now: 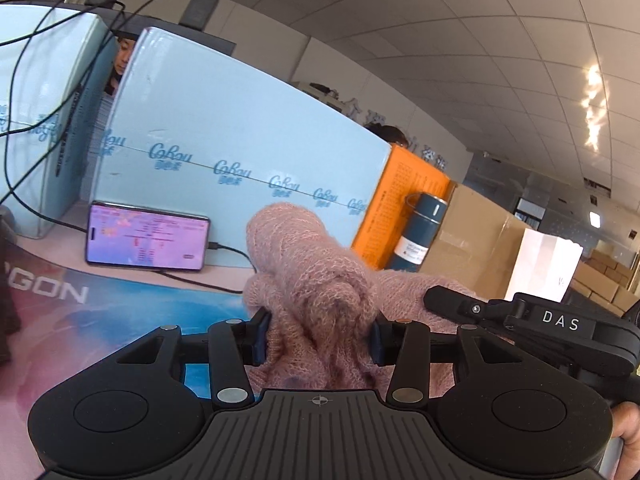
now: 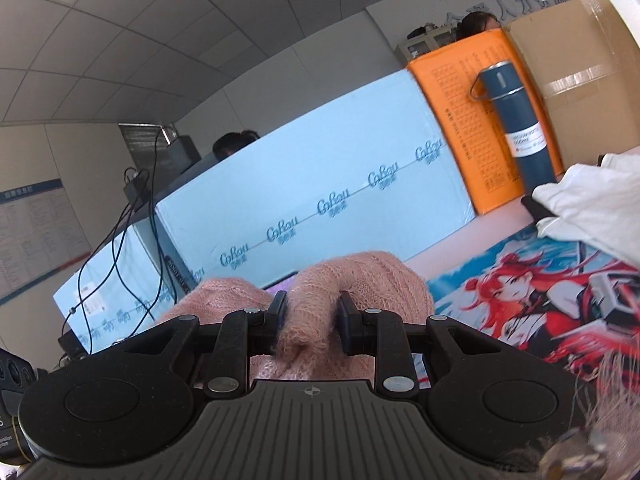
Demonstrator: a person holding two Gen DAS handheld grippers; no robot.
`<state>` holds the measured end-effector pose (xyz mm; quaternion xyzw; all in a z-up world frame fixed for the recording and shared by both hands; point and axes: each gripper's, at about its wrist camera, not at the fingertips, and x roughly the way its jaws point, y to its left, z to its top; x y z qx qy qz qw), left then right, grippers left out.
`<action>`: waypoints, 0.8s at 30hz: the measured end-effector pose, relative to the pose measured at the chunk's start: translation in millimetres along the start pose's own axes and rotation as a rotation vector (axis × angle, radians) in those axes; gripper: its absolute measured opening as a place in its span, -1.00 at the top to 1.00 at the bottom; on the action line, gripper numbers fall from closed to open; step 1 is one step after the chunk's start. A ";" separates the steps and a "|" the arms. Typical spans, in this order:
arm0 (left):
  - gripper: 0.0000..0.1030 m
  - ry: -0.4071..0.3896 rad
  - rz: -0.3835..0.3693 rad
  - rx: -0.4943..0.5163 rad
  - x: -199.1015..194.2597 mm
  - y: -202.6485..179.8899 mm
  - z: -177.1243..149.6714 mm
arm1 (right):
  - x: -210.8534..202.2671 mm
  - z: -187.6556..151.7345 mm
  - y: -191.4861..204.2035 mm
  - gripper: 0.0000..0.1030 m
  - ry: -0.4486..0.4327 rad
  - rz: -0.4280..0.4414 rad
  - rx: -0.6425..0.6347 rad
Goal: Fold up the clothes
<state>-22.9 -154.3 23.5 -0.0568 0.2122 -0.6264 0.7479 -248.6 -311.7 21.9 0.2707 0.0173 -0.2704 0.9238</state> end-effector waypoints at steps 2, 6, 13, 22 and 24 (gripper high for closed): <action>0.15 0.009 0.011 -0.016 -3.5 15.8 -3.0 | 9.7 -14.6 14.0 0.55 0.025 -0.001 -0.005; 0.10 0.065 0.031 -0.079 -8.2 45.4 -11.0 | 22.8 -34.1 25.6 0.55 0.034 -0.030 -0.033; -0.44 0.117 0.021 -0.163 -1.5 61.7 -20.5 | 29.9 -52.9 32.1 0.14 -0.012 -0.235 -0.209; -0.88 -0.044 0.065 -0.366 -24.7 90.9 -4.5 | 6.0 -53.9 67.1 -0.63 -0.112 -0.200 -0.362; -0.88 -0.068 0.090 -0.390 -28.8 98.8 0.3 | 8.9 -60.2 81.0 -0.63 -0.044 -0.111 -0.373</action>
